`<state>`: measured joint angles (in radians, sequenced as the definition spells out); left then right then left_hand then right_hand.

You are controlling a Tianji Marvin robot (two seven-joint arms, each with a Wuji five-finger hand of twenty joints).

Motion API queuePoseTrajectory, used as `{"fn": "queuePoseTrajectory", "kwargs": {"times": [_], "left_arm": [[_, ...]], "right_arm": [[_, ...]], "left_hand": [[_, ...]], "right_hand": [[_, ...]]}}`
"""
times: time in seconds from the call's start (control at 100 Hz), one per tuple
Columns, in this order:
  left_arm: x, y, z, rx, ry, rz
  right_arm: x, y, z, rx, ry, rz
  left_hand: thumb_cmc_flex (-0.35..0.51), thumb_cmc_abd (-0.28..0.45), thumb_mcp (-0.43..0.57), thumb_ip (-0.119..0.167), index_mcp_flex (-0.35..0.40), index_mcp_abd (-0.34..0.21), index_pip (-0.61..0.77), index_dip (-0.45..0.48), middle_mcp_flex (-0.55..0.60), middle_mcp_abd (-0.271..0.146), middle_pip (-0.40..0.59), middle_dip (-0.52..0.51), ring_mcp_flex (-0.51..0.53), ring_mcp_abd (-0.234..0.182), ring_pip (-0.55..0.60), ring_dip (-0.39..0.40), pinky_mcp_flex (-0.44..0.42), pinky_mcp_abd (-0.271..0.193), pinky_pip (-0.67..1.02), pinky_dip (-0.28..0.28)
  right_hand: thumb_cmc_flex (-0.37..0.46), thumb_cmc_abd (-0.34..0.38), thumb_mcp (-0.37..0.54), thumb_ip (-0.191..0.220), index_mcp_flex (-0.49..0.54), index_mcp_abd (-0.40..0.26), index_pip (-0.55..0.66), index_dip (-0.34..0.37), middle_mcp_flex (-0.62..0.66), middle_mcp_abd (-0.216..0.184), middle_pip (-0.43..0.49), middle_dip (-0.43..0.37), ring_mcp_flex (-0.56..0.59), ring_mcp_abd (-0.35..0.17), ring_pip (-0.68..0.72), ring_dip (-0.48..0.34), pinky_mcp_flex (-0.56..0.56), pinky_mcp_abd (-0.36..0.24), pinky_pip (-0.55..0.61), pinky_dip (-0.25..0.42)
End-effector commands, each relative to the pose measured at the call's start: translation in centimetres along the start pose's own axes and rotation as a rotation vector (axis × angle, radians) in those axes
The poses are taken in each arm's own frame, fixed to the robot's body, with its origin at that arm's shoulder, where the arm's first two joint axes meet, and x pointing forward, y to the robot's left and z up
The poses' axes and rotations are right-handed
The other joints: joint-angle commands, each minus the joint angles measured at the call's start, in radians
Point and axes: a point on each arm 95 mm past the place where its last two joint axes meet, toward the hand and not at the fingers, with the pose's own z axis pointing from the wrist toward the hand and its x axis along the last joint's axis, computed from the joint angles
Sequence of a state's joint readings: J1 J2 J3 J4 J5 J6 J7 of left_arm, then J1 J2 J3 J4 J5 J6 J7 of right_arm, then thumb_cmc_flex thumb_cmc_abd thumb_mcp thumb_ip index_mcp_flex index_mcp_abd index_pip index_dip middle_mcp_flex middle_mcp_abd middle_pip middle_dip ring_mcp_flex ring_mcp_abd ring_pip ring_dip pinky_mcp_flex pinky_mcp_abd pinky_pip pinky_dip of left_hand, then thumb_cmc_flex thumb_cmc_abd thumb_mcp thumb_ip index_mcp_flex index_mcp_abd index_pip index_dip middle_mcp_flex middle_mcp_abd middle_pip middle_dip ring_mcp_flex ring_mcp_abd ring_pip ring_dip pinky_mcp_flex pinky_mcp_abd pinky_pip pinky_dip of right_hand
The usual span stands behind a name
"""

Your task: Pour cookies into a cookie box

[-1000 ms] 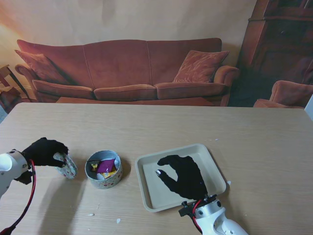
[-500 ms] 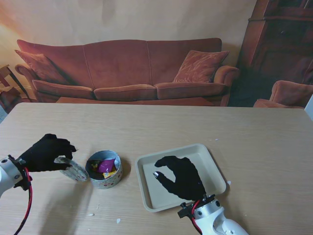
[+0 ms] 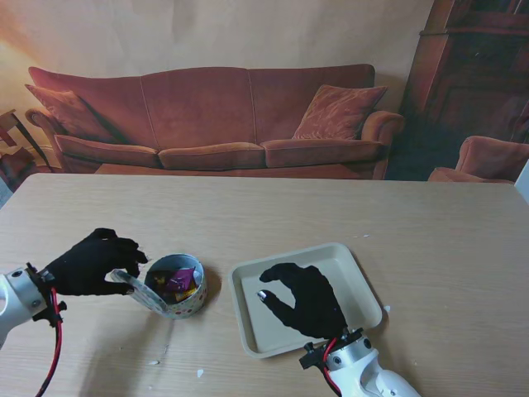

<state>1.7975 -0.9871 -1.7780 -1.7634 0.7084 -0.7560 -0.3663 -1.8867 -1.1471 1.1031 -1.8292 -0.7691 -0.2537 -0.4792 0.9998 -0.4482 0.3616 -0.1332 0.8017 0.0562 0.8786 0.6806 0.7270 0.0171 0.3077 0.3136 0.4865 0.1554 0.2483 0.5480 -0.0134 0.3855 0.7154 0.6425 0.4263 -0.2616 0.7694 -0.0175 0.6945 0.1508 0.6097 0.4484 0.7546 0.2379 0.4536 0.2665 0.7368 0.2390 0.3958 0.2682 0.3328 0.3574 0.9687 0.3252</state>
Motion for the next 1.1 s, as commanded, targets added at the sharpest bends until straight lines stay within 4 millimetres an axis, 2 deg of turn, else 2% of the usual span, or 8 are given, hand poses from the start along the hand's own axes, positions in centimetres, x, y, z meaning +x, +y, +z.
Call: {"fn": "queuePoseTrajectory", "kwargs": {"times": [0.0, 0.19, 0.56, 0.64, 0.73, 0.89, 0.97, 1.09], "left_arm": [[1.2, 0.1, 0.4, -0.008, 0.035, 0.003], [2.4, -0.1, 1.5, 0.011, 0.073, -0.007], [3.1, 0.2, 5.9, 0.008, 0.034, -0.132], [2.8, 0.1, 6.7, -0.005, 0.012, -0.134], [2.3, 0.4, 7.5, -0.007, -0.025, -0.151], [1.1, 1.1, 8.6, 0.009, -0.083, -0.176], [0.7, 1.5, 9.0, 0.021, -0.115, -0.226], [-0.4, 2.0, 9.4, 0.031, -0.156, -0.220]], "right_arm": [[0.4, -0.2, -0.1, 0.014, -0.003, 0.014], [0.4, -0.4, -0.1, 0.039, -0.002, 0.022], [0.4, -0.6, -0.2, 0.111, -0.003, 0.040], [0.4, -0.6, -0.2, 0.110, -0.003, 0.039], [0.5, -0.5, -0.2, 0.110, -0.002, 0.040], [0.5, -0.5, -0.2, 0.110, -0.001, 0.041], [0.4, -0.6, -0.2, 0.118, 0.000, 0.042], [0.5, -0.6, -0.2, 0.129, 0.002, 0.043]], "left_hand": [[0.002, 0.001, 0.044, -0.008, 0.020, -0.013, 0.006, 0.014, 0.012, -0.013, -0.002, 0.006, -0.009, -0.016, -0.009, -0.025, -0.015, 0.001, -0.006, -0.009], [-0.010, -0.001, 0.053, -0.011, 0.019, -0.021, 0.006, 0.016, 0.022, -0.014, -0.003, 0.009, 0.005, -0.013, -0.005, -0.023, -0.010, 0.013, -0.002, -0.012], [-0.006, 0.011, 0.055, -0.004, -0.003, -0.004, 0.009, 0.036, 0.020, 0.006, 0.004, 0.026, 0.001, -0.003, -0.004, -0.018, -0.033, 0.020, -0.025, -0.030], [-0.011, 0.017, 0.053, -0.003, -0.010, -0.005, 0.010, 0.043, 0.015, 0.005, 0.004, 0.031, 0.001, -0.003, -0.004, -0.016, -0.040, 0.027, -0.040, -0.039], [-0.004, 0.011, 0.055, 0.003, -0.013, 0.009, 0.013, 0.047, 0.003, 0.020, 0.009, 0.041, -0.002, 0.012, -0.004, -0.010, -0.042, 0.067, -0.076, -0.062], [-0.002, 0.009, 0.059, 0.004, -0.015, 0.013, 0.017, 0.051, 0.017, 0.014, 0.019, 0.050, 0.021, 0.017, 0.006, -0.001, -0.039, 0.073, -0.105, -0.085], [0.008, 0.008, 0.071, 0.007, -0.018, 0.035, 0.015, 0.051, 0.010, 0.031, 0.019, 0.052, 0.013, 0.024, 0.006, 0.003, -0.054, 0.058, -0.118, -0.092], [0.000, 0.014, 0.072, 0.005, -0.025, 0.024, 0.016, 0.056, 0.012, 0.024, 0.022, 0.057, 0.020, 0.024, 0.012, 0.010, -0.050, 0.055, -0.121, -0.094]], "right_hand": [[0.011, 0.025, 0.007, 0.006, -0.031, 0.000, -0.057, 0.001, -0.028, -0.018, 0.002, 0.002, -0.022, -0.021, -0.023, -0.011, -0.003, -0.016, -0.013, 0.017], [0.008, 0.019, 0.007, 0.005, -0.037, 0.002, -0.058, 0.000, -0.031, -0.016, 0.001, 0.002, -0.021, -0.021, -0.023, -0.011, -0.002, -0.012, -0.015, 0.019], [0.012, 0.014, 0.002, 0.004, -0.049, 0.007, -0.067, -0.005, -0.042, -0.012, -0.005, -0.001, -0.025, -0.014, -0.027, -0.013, -0.006, -0.007, -0.020, 0.020], [0.012, 0.014, 0.002, 0.004, -0.051, 0.009, -0.068, -0.006, -0.045, -0.013, -0.006, -0.001, -0.026, -0.014, -0.028, -0.013, -0.007, -0.007, -0.021, 0.020], [0.012, 0.015, 0.002, 0.004, -0.052, 0.009, -0.068, -0.006, -0.047, -0.013, -0.006, -0.001, -0.028, -0.014, -0.029, -0.014, -0.006, -0.008, -0.022, 0.021], [0.011, 0.014, 0.003, 0.005, -0.053, 0.009, -0.069, -0.007, -0.047, -0.014, -0.006, -0.001, -0.026, -0.014, -0.029, -0.013, -0.005, -0.005, -0.023, 0.022], [0.012, 0.015, 0.002, 0.004, -0.054, 0.010, -0.069, -0.007, -0.048, -0.013, -0.006, -0.001, -0.029, -0.012, -0.030, -0.014, -0.006, -0.005, -0.023, 0.022], [0.012, 0.014, 0.002, 0.004, -0.055, 0.009, -0.070, -0.008, -0.049, -0.013, -0.007, -0.002, -0.029, -0.015, -0.031, -0.014, -0.006, -0.005, -0.024, 0.023]]}}
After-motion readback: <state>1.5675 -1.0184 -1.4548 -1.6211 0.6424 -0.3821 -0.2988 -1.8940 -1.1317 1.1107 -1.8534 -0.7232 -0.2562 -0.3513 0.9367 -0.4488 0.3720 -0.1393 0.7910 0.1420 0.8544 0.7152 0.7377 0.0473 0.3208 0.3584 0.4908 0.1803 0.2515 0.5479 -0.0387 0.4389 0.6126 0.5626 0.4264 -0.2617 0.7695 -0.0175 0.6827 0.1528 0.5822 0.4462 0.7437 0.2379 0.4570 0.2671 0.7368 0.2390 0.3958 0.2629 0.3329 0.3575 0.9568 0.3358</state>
